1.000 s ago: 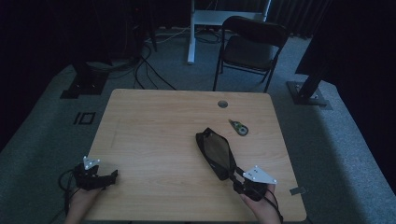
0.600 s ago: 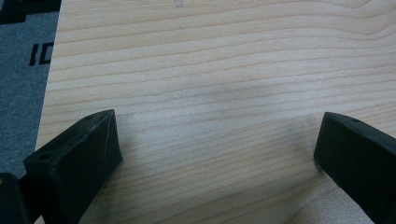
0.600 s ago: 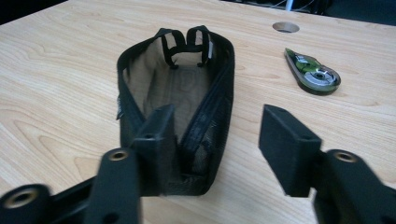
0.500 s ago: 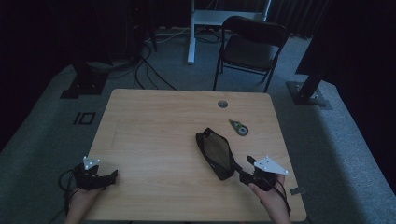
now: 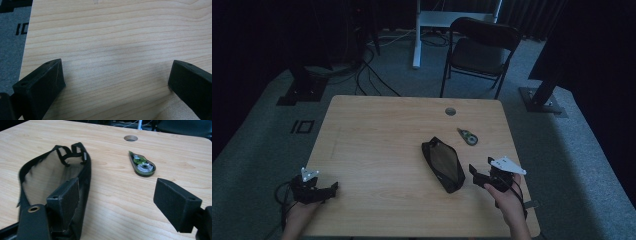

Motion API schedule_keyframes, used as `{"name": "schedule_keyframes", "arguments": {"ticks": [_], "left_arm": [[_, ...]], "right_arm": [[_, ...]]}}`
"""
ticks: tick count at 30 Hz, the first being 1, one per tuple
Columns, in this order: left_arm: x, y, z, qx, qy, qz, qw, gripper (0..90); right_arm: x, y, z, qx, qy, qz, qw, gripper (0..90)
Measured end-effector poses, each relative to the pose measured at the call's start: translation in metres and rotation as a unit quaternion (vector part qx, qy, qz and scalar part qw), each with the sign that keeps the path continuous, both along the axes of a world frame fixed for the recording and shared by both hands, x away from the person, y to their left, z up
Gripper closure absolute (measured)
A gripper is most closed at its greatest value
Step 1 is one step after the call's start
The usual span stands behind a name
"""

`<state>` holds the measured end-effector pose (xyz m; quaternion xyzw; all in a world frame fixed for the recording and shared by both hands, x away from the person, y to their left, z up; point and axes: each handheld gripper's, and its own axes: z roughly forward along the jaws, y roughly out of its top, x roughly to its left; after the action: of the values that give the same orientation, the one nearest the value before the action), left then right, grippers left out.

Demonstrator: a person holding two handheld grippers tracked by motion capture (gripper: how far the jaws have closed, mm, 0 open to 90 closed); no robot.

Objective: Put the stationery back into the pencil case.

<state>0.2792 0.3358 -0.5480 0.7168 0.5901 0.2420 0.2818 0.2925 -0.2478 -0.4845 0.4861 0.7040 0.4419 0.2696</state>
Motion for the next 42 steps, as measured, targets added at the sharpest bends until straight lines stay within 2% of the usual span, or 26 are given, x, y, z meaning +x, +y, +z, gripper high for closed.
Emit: {"name": "schedule_keyframes", "arguments": {"ticks": [2,7,9,11,16,28,34,42], "left_arm": [[0.0,0.0,0.0,0.0,0.0,0.0,1.0,0.6],[0.0,0.0,0.0,0.0,0.0,0.0,1.0,0.6],[0.0,0.0,0.0,0.0,0.0,0.0,1.0,0.6],[0.0,0.0,0.0,-0.001,-0.001,0.001,1.0,0.6],[0.0,0.0,0.0,-0.001,-0.001,0.001,1.0,0.6],[0.0,0.0,0.0,-0.001,0.0,0.0,1.0,0.6],[0.0,0.0,0.0,-0.001,0.0,0.0,1.0,0.6],[0.0,0.0,0.0,-0.001,0.0,0.0,1.0,0.6]], "right_arm": [[0.004,-0.001,-0.001,0.008,0.003,-0.004,1.0,20.4],[0.015,-0.003,-0.007,0.001,0.017,-0.01,0.9998,19.7],[0.019,-0.004,-0.009,-0.01,0.016,-0.018,0.9997,18.9],[0.024,-0.005,-0.009,-0.007,0.019,-0.023,0.9995,18.9],[0.037,-0.006,-0.01,-0.018,0.006,-0.041,0.999,19.0],[0.08,-0.004,-0.014,-0.045,0.006,-0.018,0.9988,19.0],[0.102,-0.001,-0.016,-0.045,0.019,0.001,0.9988,18.9],[0.128,0.005,-0.017,-0.055,0.02,0.014,0.9982,19.0]]}}
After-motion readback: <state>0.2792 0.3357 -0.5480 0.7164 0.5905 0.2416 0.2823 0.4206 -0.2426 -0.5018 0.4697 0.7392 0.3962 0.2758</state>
